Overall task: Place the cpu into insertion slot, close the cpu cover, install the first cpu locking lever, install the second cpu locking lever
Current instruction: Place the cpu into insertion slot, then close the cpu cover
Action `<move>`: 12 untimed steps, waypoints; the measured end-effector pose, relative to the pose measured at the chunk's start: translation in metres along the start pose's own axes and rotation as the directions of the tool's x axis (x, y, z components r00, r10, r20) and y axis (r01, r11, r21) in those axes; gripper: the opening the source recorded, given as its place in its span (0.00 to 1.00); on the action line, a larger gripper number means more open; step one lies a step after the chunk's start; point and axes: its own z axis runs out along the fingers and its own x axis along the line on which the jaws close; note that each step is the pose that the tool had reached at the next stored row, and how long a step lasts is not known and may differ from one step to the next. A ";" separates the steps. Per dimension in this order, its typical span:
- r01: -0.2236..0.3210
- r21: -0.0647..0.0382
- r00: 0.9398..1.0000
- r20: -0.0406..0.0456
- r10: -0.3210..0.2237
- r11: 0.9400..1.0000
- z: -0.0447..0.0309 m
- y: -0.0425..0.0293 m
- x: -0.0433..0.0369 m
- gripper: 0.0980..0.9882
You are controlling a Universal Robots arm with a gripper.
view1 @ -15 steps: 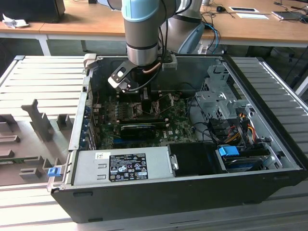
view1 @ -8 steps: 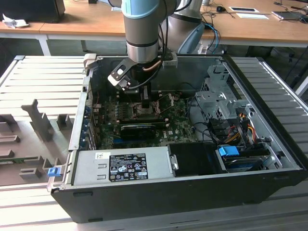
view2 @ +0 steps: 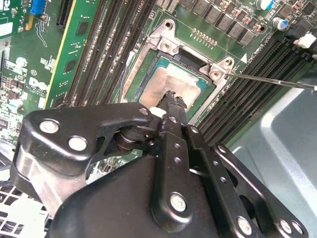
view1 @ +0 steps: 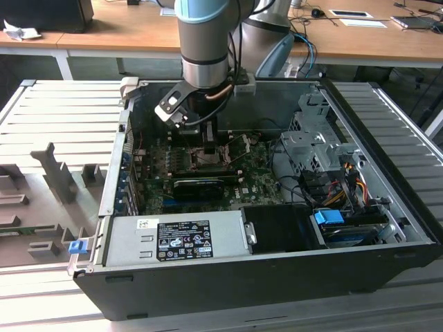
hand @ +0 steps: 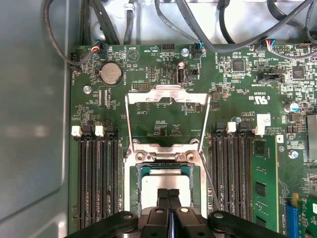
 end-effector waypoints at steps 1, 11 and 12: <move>0.000 0.000 1.000 0.000 0.000 1.000 -0.0003 0.0001 0.0001 0.01; 0.000 0.023 1.000 -0.001 0.000 1.000 -0.0166 0.0113 0.0003 0.01; 0.000 0.024 1.000 -0.001 0.000 1.000 -0.0196 0.0116 0.0004 0.01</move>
